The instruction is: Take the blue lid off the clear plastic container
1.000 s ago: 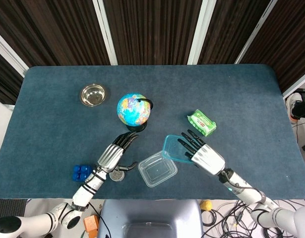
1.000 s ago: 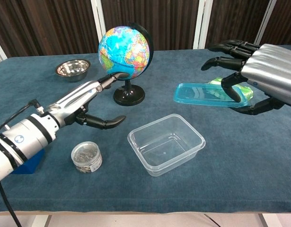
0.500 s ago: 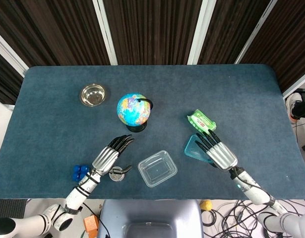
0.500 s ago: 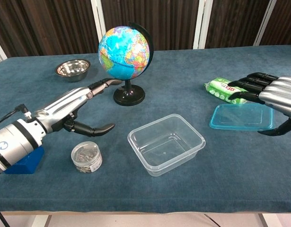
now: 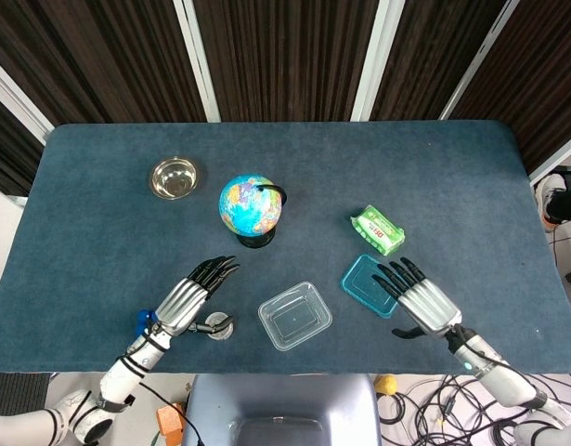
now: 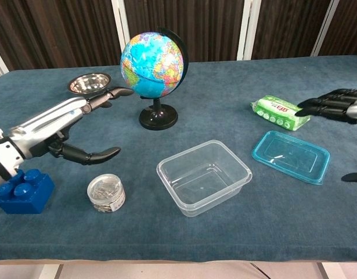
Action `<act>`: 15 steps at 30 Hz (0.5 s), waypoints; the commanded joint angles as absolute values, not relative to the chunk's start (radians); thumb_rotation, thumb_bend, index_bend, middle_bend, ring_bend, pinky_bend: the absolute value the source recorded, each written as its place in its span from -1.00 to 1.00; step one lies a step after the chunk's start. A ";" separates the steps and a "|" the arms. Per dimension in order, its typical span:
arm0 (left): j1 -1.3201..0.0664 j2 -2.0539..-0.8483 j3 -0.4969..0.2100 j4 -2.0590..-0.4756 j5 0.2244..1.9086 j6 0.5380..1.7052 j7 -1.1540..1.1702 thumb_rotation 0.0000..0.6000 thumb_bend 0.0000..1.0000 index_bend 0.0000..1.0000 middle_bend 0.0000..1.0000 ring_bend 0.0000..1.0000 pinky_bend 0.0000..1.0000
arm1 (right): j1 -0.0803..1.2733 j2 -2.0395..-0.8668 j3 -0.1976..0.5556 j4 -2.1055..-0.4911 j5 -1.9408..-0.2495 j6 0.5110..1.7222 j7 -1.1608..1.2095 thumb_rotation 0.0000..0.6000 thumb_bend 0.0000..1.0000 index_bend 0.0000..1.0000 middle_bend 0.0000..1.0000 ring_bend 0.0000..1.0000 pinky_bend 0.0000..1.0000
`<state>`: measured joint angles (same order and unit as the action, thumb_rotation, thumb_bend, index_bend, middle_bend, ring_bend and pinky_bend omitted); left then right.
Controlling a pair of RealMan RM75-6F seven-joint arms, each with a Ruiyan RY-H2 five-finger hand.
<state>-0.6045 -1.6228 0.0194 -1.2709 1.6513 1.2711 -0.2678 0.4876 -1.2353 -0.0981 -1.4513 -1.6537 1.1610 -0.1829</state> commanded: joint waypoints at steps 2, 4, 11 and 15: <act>-0.582 -1.550 0.054 -1.339 1.672 1.284 -0.228 0.29 -0.35 -1.00 -1.00 -1.00 -0.79 | 0.424 -1.149 -0.104 -1.547 -1.665 1.270 -0.226 0.49 -0.95 -1.00 -1.00 -1.00 -1.00; -0.559 -1.474 0.089 -1.403 1.672 1.276 -0.166 0.32 -0.33 -1.00 -1.00 -1.00 -0.80 | 0.365 -1.088 -0.109 -1.612 -1.639 1.336 -0.287 0.51 -0.95 -1.00 -1.00 -1.00 -1.00; -0.330 -1.220 0.269 -1.557 1.710 1.451 0.072 0.77 -0.27 -1.00 -1.00 -1.00 -0.85 | 0.058 -1.061 -0.122 -1.610 -1.521 1.683 -0.242 0.54 -0.93 -1.00 -1.00 -1.00 -1.00; -0.233 -1.244 0.302 -1.467 1.766 1.574 -0.001 0.87 -0.26 -1.00 -1.00 -1.00 -0.91 | 0.020 -1.072 -0.107 -1.576 -1.535 1.729 -0.217 0.55 -0.91 -1.00 -1.00 -1.00 -1.00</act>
